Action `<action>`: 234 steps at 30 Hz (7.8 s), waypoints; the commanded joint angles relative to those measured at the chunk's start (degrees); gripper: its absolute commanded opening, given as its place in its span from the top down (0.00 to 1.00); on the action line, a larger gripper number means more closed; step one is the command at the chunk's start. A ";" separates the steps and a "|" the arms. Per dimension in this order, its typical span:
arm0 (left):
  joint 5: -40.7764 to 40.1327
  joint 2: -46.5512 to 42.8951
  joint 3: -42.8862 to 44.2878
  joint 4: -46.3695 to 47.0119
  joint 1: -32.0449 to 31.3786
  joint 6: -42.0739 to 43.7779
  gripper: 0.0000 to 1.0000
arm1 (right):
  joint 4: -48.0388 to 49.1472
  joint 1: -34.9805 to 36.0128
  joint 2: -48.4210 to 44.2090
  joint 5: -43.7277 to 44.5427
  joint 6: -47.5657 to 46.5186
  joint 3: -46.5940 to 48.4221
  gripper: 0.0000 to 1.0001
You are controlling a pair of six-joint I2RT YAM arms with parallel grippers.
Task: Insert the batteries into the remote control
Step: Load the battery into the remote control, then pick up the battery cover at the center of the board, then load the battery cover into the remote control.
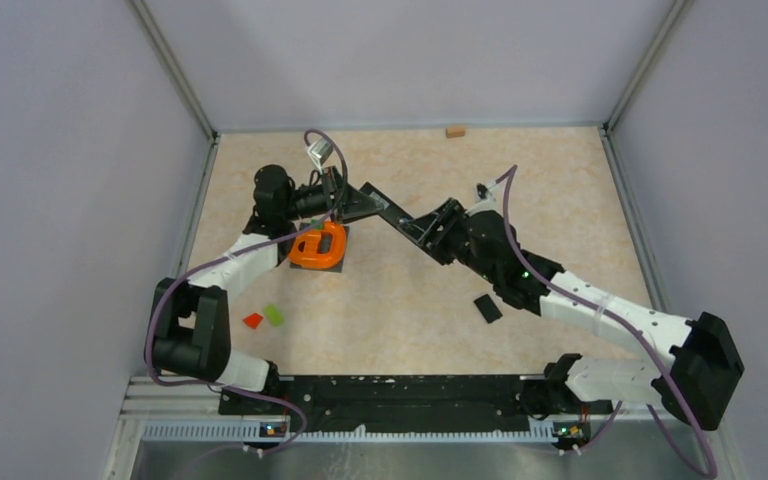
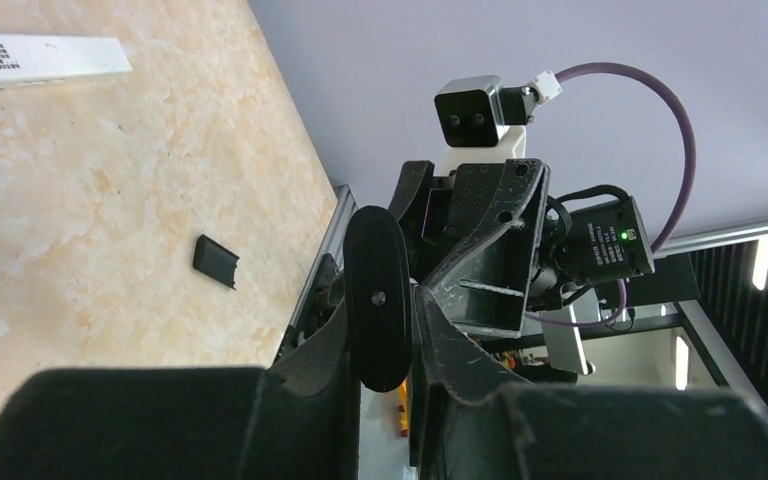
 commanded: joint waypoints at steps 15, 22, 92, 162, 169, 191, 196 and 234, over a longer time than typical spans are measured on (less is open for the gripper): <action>1.10 -1.43 0.41 2.85 -0.36 -0.01 1.00 | 12.25 -3.07 -4.22 -2.27 0.92 -4.42 0.17; 1.68 -2.14 0.05 3.56 -0.70 0.45 1.00 | 13.14 -5.03 -0.02 -7.26 4.28 -2.75 0.21; 2.40 -2.35 0.49 6.84 -0.73 -2.17 1.00 | 5.80 -8.96 -3.82 -14.68 -14.22 -3.40 0.37; -8.87 -2.15 6.64 -33.15 -0.63 25.18 1.00 | -23.75 -16.38 5.77 5.93 9.46 -15.42 1.00; -8.51 -2.24 5.96 -30.31 -0.63 22.32 1.00 | -21.56 -16.47 2.01 4.39 4.53 -13.26 1.00; -8.80 3.64 -3.64 17.53 -6.37 -15.70 1.00 | 28.23 -16.38 -11.96 -21.45 3.09 -8.39 1.00; -10.13 3.80 -3.97 17.70 -7.78 -15.90 1.00 | 35.62 -16.21 -9.71 -24.27 5.83 -7.78 1.00; -10.93 5.95 -3.75 29.84 -8.48 -26.76 1.00 | 32.71 -13.13 -9.02 -19.15 13.20 -11.82 1.00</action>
